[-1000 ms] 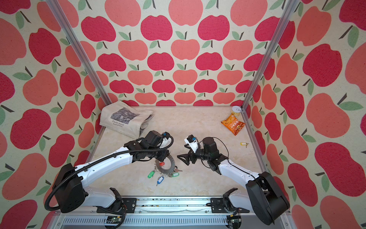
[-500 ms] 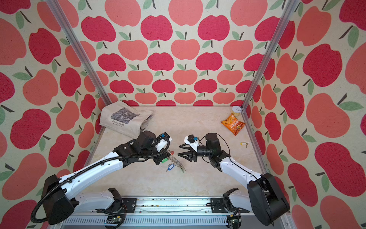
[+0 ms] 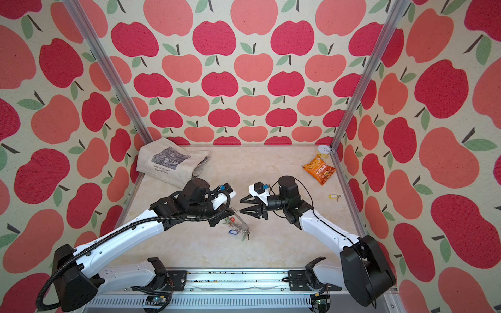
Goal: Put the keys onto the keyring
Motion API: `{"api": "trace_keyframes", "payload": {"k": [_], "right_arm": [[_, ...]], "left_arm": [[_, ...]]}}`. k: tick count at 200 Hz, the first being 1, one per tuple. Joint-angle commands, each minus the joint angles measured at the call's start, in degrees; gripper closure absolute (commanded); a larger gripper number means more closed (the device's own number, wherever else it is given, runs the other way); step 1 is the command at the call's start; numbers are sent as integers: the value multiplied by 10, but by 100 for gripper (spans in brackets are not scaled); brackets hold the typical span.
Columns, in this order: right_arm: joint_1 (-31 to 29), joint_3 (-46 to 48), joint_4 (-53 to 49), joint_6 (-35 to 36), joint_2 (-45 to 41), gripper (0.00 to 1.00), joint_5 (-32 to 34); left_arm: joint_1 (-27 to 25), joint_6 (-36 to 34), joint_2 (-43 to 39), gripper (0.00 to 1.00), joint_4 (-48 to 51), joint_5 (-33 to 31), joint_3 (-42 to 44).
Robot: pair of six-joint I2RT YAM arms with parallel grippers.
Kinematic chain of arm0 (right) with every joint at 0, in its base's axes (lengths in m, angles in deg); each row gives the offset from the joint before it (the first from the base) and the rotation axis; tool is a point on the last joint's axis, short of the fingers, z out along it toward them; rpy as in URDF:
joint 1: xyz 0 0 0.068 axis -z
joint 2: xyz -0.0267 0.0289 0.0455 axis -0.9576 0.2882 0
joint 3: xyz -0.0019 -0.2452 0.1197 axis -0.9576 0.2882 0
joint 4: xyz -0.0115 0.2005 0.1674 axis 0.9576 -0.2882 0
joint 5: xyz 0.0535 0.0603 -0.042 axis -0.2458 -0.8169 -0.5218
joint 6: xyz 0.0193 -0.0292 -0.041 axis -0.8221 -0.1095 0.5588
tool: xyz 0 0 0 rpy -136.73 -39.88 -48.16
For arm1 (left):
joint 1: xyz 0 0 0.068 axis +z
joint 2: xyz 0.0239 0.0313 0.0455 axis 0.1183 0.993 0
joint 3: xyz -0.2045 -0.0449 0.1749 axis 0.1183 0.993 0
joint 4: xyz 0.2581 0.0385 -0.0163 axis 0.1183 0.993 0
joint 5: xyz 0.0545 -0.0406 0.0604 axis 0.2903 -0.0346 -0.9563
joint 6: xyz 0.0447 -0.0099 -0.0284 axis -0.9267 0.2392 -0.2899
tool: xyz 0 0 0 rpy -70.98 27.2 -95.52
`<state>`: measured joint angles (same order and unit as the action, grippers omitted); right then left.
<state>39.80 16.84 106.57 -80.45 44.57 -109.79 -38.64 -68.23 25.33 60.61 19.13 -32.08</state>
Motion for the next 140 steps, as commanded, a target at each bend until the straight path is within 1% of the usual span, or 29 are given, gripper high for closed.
{"api": "trace_keyframes", "payload": {"k": [1,69,112,140], "right_arm": [[-10,-15,-32,15,5,55,-17],[-25,-23,-30,7,6,57,-21],[-33,-31,-51,14,5,58,-21],[-36,-33,-60,19,3,62,-19]], "left_arm": [[-4,-30,-19,100,2,30,-32],[-6,-58,-22,100,29,51,-54],[-9,-64,-23,100,35,57,-63],[-10,-66,-23,100,41,57,-66]]}}
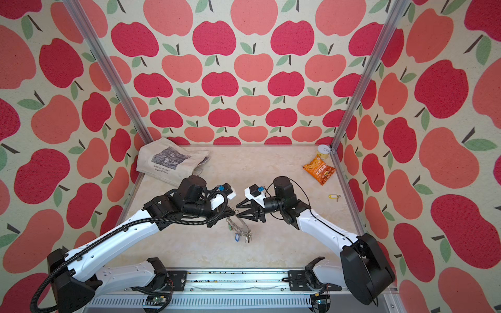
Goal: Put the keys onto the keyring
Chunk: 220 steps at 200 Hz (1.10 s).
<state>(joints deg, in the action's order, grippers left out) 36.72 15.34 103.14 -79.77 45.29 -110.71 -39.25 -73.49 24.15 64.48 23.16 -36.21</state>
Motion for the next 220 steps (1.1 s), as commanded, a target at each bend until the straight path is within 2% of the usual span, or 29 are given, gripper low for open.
{"api": "trace_keyframes", "payload": {"k": [1,18,50,61,92,100,122,149,163,184,220], "right_arm": [[-5,-18,-27,12,-4,62,-10],[-7,-21,-39,19,-5,69,-7],[-10,-29,-57,25,-9,94,-1],[-12,-31,-62,26,-14,100,5],[-16,-49,-124,47,-49,100,45],[-18,-54,-146,54,-63,100,61],[-26,-77,-208,68,-99,100,113],[-40,-126,-307,95,-122,100,177],[-52,-150,-352,105,-126,100,212],[-66,-191,-413,120,-119,100,262],[-81,-232,-458,134,-112,100,305]], "left_arm": [[-4,-13,-12,100,2,17,-25],[-5,-13,-14,100,2,16,-24],[-5,-14,-18,100,1,12,-21],[-5,-13,-18,100,-1,8,-18],[-3,19,-28,99,-14,-38,-2],[-2,31,-30,91,-20,-53,3],[6,60,-59,57,-41,-76,17],[10,80,-80,39,-61,-97,17],[10,87,-87,35,-73,-104,15],[10,94,-89,34,-92,-102,10],[6,92,-86,39,-113,-86,4]]}}
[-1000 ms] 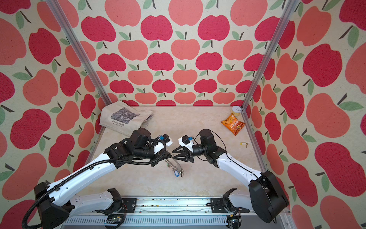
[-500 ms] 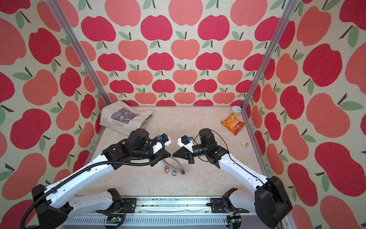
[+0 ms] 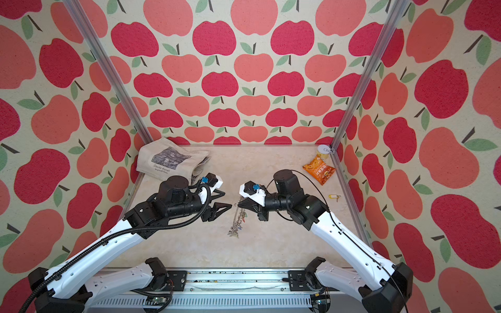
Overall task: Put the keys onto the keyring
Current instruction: 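Hold the plate with the right gripper while the left gripper releases and opens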
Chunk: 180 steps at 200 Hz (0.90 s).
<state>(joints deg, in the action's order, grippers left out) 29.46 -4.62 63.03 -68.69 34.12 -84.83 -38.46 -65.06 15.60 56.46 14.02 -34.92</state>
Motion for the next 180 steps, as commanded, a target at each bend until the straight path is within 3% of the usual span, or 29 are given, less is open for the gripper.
{"api": "trace_keyframes", "payload": {"k": [1,120,180], "right_arm": [[-8,-33,-58,23,0,100,47],[-12,-47,-38,6,-7,100,42],[2,30,115,-68,-55,100,11]], "left_arm": [[-2,8,-1,40,-33,6,-9],[-13,-5,24,52,-44,62,-38],[-15,11,7,57,-72,66,-32]]}}
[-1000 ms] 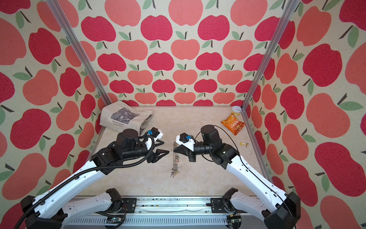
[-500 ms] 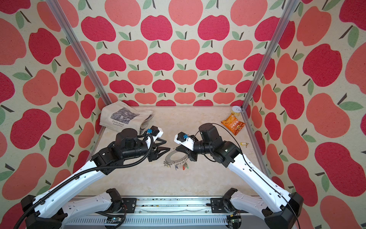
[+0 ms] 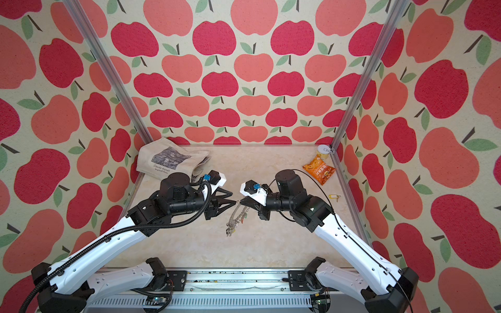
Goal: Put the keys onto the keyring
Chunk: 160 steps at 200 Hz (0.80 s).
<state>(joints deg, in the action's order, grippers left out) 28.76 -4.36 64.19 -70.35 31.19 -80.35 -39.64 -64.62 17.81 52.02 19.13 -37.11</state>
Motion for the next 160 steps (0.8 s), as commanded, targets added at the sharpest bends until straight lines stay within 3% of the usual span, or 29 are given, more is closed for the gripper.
{"api": "trace_keyframes", "payload": {"k": [1,115,160], "right_arm": [[9,29,107,-54,-27,100,-35],[81,215,640,-348,-42,100,-165],[87,221,751,-421,-12,100,-187]], "left_arm": [[-3,7,-15,57,-28,15,-10],[12,34,-37,55,-99,49,20],[31,48,-33,52,-147,76,36]]}}
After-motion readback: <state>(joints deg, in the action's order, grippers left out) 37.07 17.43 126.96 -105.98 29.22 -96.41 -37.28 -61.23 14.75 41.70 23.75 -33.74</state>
